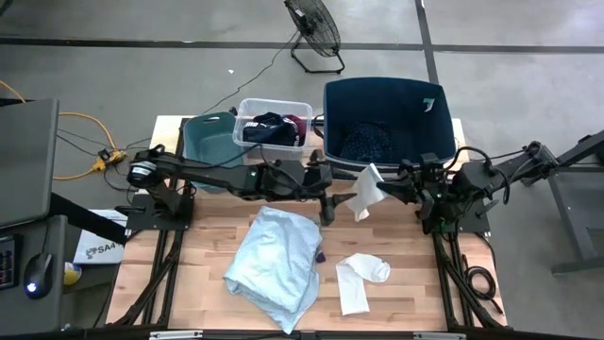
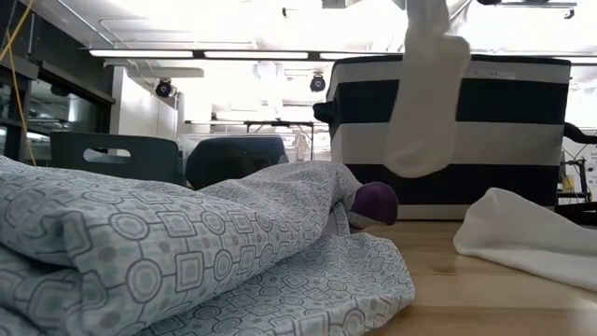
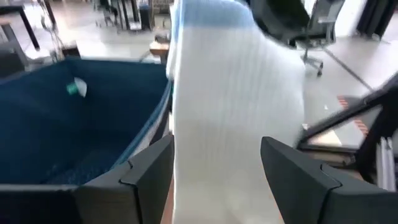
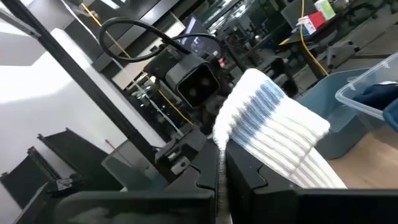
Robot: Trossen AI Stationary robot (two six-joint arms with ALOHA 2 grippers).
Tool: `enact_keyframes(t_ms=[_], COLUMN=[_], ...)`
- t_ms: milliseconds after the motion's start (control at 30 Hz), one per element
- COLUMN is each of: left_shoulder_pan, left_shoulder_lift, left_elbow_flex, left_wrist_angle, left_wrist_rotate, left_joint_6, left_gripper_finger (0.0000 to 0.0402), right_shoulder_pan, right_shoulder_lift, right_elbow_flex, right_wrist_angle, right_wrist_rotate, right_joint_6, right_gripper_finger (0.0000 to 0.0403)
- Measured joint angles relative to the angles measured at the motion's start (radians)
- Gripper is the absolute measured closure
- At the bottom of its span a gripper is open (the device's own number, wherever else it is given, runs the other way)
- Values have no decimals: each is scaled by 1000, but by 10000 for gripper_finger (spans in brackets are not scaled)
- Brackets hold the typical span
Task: Pick & Place Cloths
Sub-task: Put the pink sock into the blue bin
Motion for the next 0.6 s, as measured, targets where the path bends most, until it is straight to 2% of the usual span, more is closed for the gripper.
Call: enact_keyframes(t_ms=[333, 600], left_shoulder_pan=[0, 0], left_shoulder_lift=[34, 38], left_elbow_flex=[0, 0], left_wrist_angle=[64, 119], left_wrist_rotate=[1, 1], left_joint_6=[18, 18], left_gripper_finger=[167, 167], right_shoulder_pan=[-1, -42], right_shoulder_lift=[0, 6], right_elbow_flex=[0, 0], right_wrist_angle=[8, 7], right_wrist_rotate=[-27, -118], right_joint_6=[1, 4], right_gripper_finger=[399, 399])
